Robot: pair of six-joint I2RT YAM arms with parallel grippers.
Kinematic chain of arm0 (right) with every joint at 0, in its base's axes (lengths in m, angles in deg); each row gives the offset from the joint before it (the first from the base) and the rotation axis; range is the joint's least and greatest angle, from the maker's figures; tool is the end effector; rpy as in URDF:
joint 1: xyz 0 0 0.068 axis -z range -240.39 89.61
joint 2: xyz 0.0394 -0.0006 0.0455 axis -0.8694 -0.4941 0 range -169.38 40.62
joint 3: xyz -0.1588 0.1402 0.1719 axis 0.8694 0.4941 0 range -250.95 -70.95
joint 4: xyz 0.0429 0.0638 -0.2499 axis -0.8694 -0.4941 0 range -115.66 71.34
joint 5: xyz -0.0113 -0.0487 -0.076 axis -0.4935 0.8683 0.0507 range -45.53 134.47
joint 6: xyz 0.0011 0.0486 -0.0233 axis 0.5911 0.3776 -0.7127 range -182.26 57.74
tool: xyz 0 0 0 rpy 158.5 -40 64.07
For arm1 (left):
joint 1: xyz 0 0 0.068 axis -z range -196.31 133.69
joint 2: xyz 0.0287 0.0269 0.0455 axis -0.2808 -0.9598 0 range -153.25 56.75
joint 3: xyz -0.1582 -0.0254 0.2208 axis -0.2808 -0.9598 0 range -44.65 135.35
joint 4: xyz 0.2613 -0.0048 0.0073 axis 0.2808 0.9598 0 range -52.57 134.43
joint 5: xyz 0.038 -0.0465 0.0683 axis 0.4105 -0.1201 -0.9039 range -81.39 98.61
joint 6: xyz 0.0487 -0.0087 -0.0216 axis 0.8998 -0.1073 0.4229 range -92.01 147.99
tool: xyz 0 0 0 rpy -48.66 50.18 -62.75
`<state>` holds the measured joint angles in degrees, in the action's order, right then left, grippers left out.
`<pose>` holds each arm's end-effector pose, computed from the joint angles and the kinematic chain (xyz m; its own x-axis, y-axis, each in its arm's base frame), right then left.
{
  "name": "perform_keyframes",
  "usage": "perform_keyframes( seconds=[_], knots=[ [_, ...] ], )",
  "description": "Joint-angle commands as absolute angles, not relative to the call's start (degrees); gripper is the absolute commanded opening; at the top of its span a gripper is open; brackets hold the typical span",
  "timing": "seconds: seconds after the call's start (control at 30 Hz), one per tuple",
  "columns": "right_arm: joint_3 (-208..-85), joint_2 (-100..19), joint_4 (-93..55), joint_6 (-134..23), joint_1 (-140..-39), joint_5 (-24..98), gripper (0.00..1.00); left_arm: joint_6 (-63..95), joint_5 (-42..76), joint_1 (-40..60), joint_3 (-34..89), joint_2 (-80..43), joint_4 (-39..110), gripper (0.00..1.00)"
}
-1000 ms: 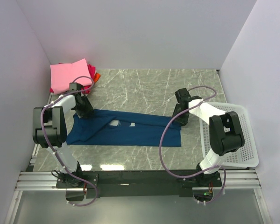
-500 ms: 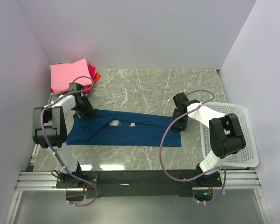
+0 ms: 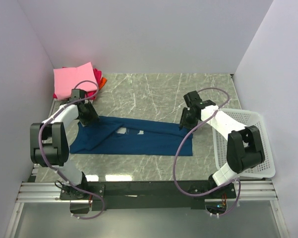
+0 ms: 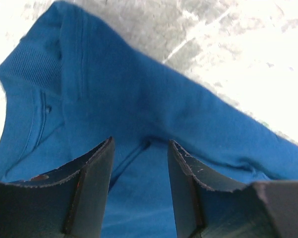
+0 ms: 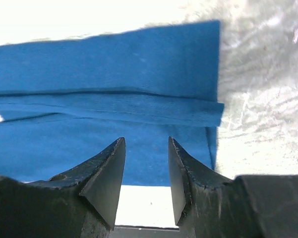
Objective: Fold and stack the t-shirts
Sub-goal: Fold the tshirt
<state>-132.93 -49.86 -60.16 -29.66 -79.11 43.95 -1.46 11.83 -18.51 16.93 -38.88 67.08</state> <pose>0.2876 0.0979 0.2103 -0.9242 0.2556 -0.2836 0.2066 0.9595 0.1914 0.3309 0.0106 0.1905 -0.7734 -0.5211 -0.3610 -0.4523 0.8526 -0.2617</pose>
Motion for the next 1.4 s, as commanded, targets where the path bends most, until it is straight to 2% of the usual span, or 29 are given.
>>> perform_keyframes(
  seconds=[0.0,0.33,0.8,0.93,1.1,1.13,1.2,1.37],
  knots=[
    [-136.9,-47.9,-60.8,-31.6,-79.5,42.7,0.47,-2.0,13.3,-18.3,15.2,-34.7,68.0,0.53],
    [-141.0,-53.7,-58.3,-32.1,-79.5,39.8,0.47,-2.8,18.3,-17.9,13.9,-36.2,65.3,0.50],
    [-134.9,-51.1,-55.8,-30.3,-79.5,39.0,0.47,-1.7,19.6,-17.5,15.3,-40.5,63.1,0.43],
    [-134.0,-50.4,-55.7,-29.8,-79.5,39.1,0.47,-1.8,20.4,-17.4,15.1,-40.8,62.7,0.35],
    [-134.3,-50.2,-56.3,-30.3,-79.5,39.5,0.47,-2.0,20.8,-17.4,15.1,-40.4,62.9,0.16],
    [-134.4,-50.3,-56.3,-30.5,-79.5,39.5,0.47,-2.1,21.1,-17.2,15.0,-40.0,62.9,0.07],
    [-134.7,-50.5,-56.5,-30.7,-79.5,39.4,0.47,-2.2,21.4,-17.0,14.9,-39.0,62.9,0.00],
    [-135.4,-51.6,-56.5,-31.5,-79.5,38.8,0.47,-2.6,23.3,-16.6,14.1,-36.2,63.4,0.00]
  ],
)
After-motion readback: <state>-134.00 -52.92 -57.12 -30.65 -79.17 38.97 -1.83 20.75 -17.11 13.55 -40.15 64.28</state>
